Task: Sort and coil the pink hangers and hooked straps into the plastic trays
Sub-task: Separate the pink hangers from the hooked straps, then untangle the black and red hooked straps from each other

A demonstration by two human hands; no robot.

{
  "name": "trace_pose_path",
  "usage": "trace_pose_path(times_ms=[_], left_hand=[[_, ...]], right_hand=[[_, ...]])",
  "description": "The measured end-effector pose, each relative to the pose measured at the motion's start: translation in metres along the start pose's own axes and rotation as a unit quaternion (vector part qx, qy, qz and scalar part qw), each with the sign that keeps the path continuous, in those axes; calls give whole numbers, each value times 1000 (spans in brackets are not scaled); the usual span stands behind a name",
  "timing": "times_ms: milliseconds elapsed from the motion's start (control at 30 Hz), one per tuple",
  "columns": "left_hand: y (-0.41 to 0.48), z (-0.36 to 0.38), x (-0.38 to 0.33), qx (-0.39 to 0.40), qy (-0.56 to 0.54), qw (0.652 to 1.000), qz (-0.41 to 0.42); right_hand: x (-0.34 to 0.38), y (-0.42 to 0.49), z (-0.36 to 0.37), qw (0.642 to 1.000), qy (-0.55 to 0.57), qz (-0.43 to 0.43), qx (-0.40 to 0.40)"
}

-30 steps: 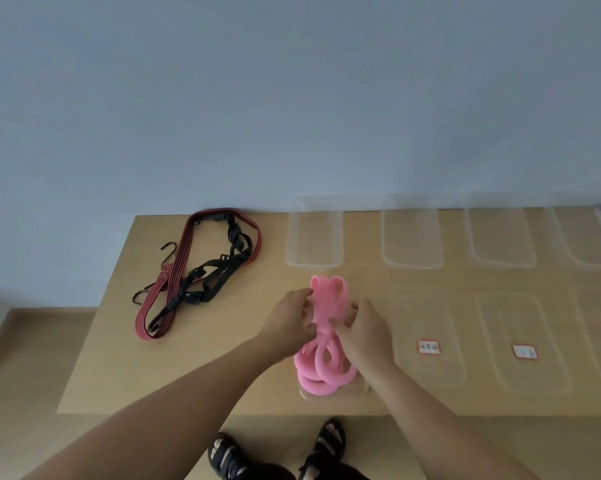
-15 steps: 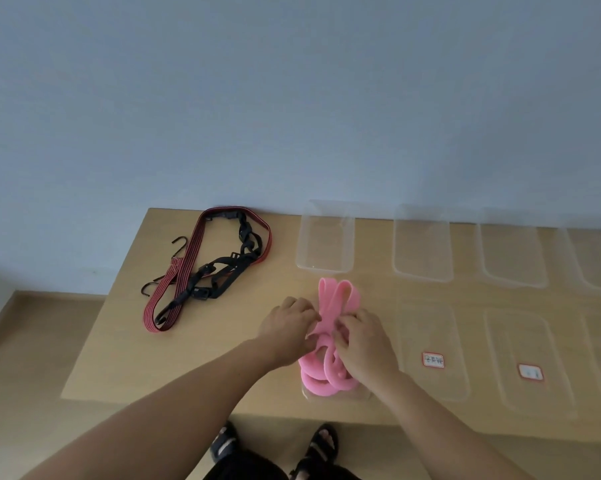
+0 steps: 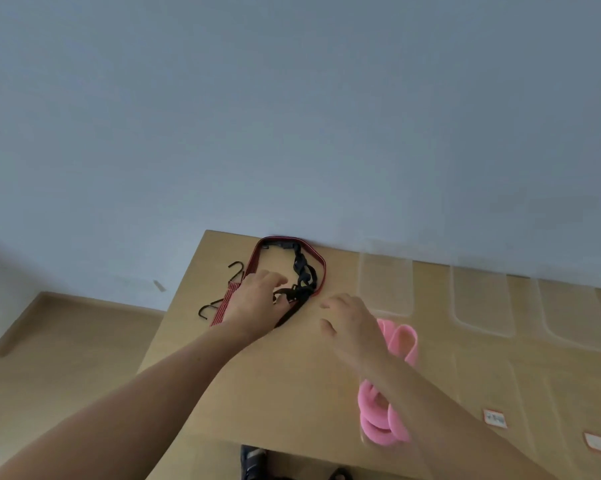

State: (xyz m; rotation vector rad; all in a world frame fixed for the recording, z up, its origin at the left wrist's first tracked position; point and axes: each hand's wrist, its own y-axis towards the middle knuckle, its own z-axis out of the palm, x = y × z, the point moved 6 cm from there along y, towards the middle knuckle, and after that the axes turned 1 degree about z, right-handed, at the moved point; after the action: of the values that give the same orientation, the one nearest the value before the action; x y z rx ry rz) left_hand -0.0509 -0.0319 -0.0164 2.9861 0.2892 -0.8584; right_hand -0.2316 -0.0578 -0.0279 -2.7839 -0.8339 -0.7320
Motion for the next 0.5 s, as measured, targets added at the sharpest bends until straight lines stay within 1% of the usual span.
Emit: trace_pose_path(times_ms=[67,200,333,400,500], left_hand=[[4,-7,21,23,-4,1000,-16],[5,-8,45,74,17,997,-23],[7,-1,56,168,6,986,-11],[7,4,57,211,-25,977,-12],[14,2,56,219,-49,975,-7]], right_hand=[[13,21,10,999,-26,-18,23],[25,52,32,995,-74,-30,58],[28,72,54,984,-149,-37,87],[30,80,56,987,-132,-30,81],[43,94,40,998,-51,-14,33]])
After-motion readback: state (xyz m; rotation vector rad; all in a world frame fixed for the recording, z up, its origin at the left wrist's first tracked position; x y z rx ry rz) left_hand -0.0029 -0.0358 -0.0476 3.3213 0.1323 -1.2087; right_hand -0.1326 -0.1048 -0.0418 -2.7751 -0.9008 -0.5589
